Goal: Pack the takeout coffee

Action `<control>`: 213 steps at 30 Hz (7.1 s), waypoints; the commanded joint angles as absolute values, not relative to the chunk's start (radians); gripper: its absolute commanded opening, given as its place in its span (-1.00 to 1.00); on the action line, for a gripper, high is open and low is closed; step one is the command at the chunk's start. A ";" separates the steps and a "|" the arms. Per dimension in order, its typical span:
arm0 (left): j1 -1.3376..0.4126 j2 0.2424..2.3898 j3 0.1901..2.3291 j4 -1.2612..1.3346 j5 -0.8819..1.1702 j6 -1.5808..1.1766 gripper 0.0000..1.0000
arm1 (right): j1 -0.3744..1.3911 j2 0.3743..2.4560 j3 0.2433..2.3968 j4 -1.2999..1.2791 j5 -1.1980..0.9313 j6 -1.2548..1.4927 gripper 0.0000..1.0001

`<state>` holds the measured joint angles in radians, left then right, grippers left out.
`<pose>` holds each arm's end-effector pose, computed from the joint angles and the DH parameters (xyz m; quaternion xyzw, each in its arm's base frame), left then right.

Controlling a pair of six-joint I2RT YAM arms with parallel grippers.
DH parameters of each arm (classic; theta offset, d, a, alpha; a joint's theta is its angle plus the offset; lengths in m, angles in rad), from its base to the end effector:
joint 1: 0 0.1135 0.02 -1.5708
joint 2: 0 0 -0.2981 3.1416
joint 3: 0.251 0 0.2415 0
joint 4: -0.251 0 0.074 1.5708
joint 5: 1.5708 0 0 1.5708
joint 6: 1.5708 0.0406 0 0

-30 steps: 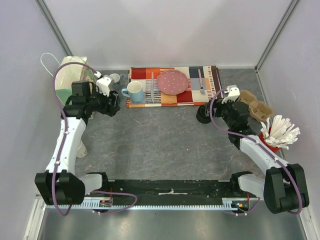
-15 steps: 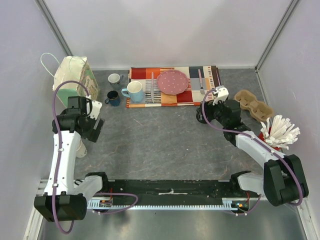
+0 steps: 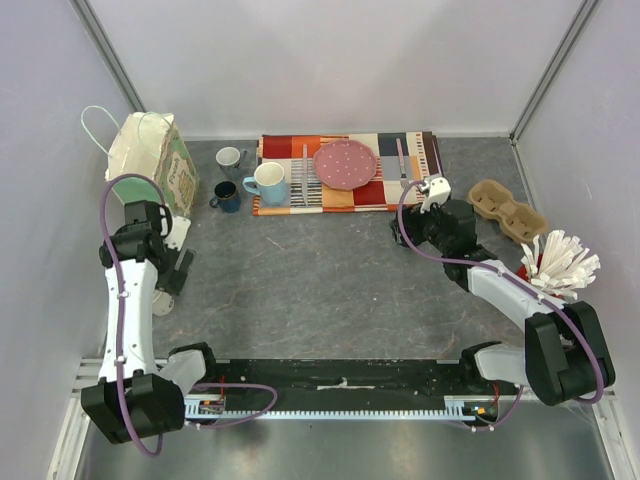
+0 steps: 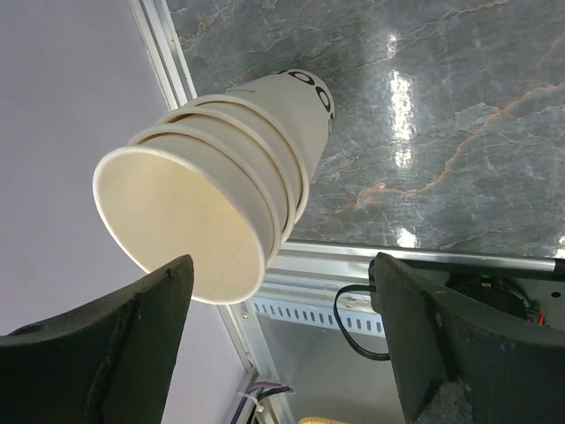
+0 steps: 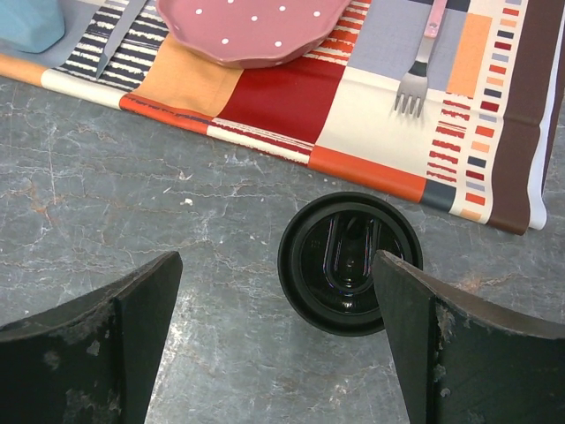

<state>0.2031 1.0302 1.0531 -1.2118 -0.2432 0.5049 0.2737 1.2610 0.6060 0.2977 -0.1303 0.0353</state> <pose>0.1365 0.0381 0.3292 0.1238 0.9670 0.1770 0.1354 0.2472 0.0749 0.2625 -0.1343 0.8095 0.1404 0.5540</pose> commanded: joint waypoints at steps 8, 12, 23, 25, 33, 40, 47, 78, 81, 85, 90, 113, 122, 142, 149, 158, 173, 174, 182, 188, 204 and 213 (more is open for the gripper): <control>0.322 1.130 1.035 -1.124 -0.104 0.640 0.61 | 0.293 1.284 0.644 0.311 -0.094 0.009 0.95; 0.350 1.170 1.045 -1.123 -0.046 0.656 0.51 | 0.298 1.295 0.646 0.307 -0.087 0.009 0.94; 0.353 1.235 1.057 -1.141 0.018 0.672 -0.18 | 0.304 1.307 0.643 0.302 -0.068 -0.017 0.95; 0.353 1.250 1.057 -1.140 0.015 0.670 -0.33 | 0.307 1.307 0.643 0.301 -0.066 -0.018 0.96; 0.351 1.249 1.118 -1.186 0.110 0.679 -0.72 | 0.310 1.307 0.646 0.295 -0.063 -0.025 0.96; 0.284 1.272 1.163 -1.213 0.236 0.704 -0.78 | 0.319 1.307 0.646 0.293 -0.064 -0.026 0.96; -0.030 1.278 1.181 -1.057 0.143 0.644 -0.80 | 0.327 1.293 0.643 0.290 -0.064 -0.028 0.96; -0.250 1.597 1.552 -1.083 0.140 0.718 0.15 | 0.354 1.308 0.644 0.273 -0.058 -0.043 0.96; -0.250 1.571 1.554 -1.095 0.161 0.721 0.03 | 0.356 1.312 0.643 0.273 -0.057 -0.046 0.96; -0.250 1.569 1.554 -1.109 0.147 0.716 -0.14 | 0.359 1.316 0.643 0.273 -0.052 -0.051 0.96; -0.249 1.597 1.555 -1.108 0.111 0.712 -0.29 | 0.362 1.318 0.643 0.268 -0.051 -0.054 0.96; -0.250 1.588 1.565 -1.081 0.078 0.718 -0.96 | 0.376 1.316 0.643 0.255 -0.035 -0.063 0.96; -0.249 1.519 1.583 -1.083 0.063 0.677 -0.96 | 0.423 1.296 0.692 0.290 -0.097 0.052 0.96; -0.278 1.522 1.468 -0.985 0.052 0.606 -0.96 | 0.782 1.971 1.279 0.610 -0.140 0.956 0.54; -0.308 1.532 1.440 -0.969 0.043 0.595 -0.96 | 0.804 2.071 1.345 0.660 -0.150 1.077 0.49; -0.333 1.542 1.454 -0.969 0.025 0.589 -0.96 | 0.804 2.135 1.351 0.693 -0.176 1.163 0.33; -0.365 1.473 1.433 -0.878 -0.028 0.583 -0.96 | 0.802 2.189 1.315 0.684 -0.178 1.186 0.28; -0.370 1.460 1.424 -0.870 -0.034 0.586 -0.96 | 0.805 2.191 1.316 0.683 -0.176 1.183 0.27; -0.393 1.384 1.376 -0.785 -0.100 0.623 -0.96 | 0.805 2.171 1.327 0.644 -0.158 1.131 0.28; -0.393 1.355 1.413 -0.804 -0.147 0.664 -0.95 | 0.804 2.140 1.350 0.591 -0.132 1.068 0.28; -0.393 1.305 1.578 -0.959 -0.201 0.681 -0.95 | 0.802 2.092 1.411 0.543 -0.138 0.945 0.32; -0.396 1.269 1.700 -1.035 -0.086 0.635 -0.96 | 0.752 2.014 1.396 0.561 -0.192 0.924 0.43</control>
<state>-0.3885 1.3060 1.6119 -0.9916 -0.1696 0.6483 0.7868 2.1204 1.3777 0.5407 -0.1623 0.9623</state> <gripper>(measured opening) 0.033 0.701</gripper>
